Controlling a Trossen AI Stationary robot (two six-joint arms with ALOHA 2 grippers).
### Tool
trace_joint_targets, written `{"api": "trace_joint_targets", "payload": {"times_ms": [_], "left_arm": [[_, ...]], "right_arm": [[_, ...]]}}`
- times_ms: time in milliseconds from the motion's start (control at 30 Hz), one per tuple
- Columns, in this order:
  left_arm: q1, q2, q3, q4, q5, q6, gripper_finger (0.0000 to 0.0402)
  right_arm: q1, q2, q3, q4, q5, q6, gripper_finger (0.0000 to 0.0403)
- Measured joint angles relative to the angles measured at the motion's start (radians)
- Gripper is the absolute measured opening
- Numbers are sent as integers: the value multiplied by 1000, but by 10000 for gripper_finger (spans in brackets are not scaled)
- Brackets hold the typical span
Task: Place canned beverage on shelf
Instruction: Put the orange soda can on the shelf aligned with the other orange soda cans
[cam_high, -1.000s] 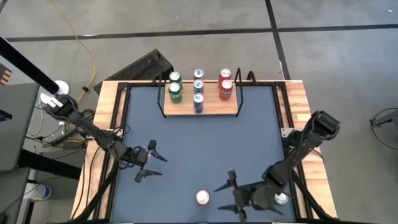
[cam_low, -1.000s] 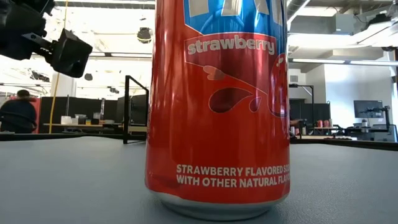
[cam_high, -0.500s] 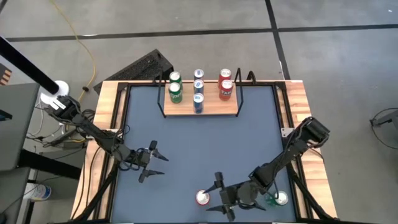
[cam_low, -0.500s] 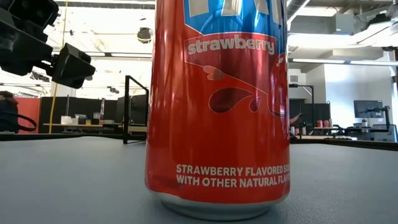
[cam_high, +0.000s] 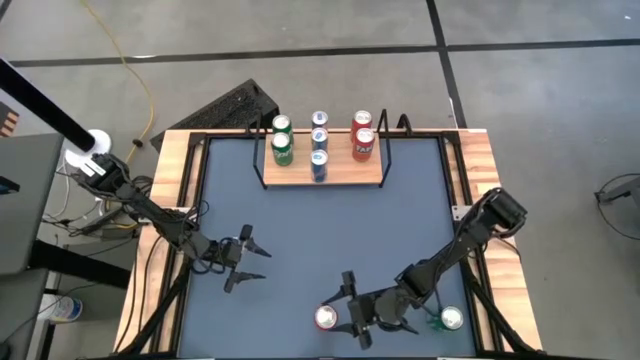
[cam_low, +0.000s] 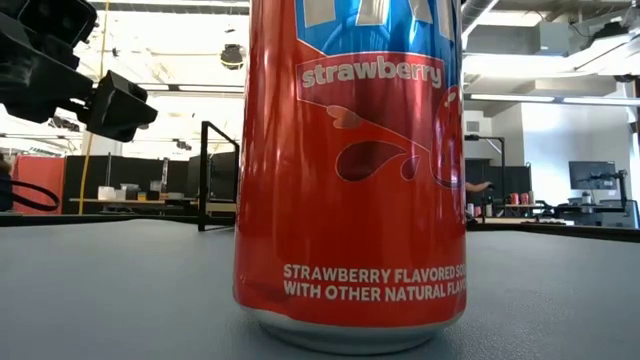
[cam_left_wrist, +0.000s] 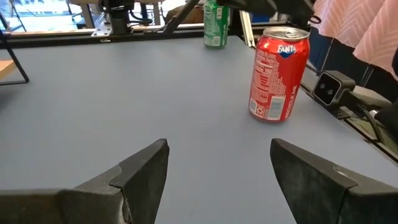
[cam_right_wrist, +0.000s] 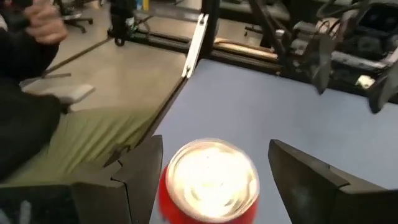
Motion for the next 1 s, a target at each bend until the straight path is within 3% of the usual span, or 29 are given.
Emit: {"api": "trace_joint_targets", "payload": {"times_ms": [533,1000], "left_arm": [[0,0,0,-3,-3,24,269],[0,0,0,-3,-1,23,269]], "right_arm": [[-23,-8,2,58,-100,-11,295],[-15,-8,2,12,-103,-76,382]]}}
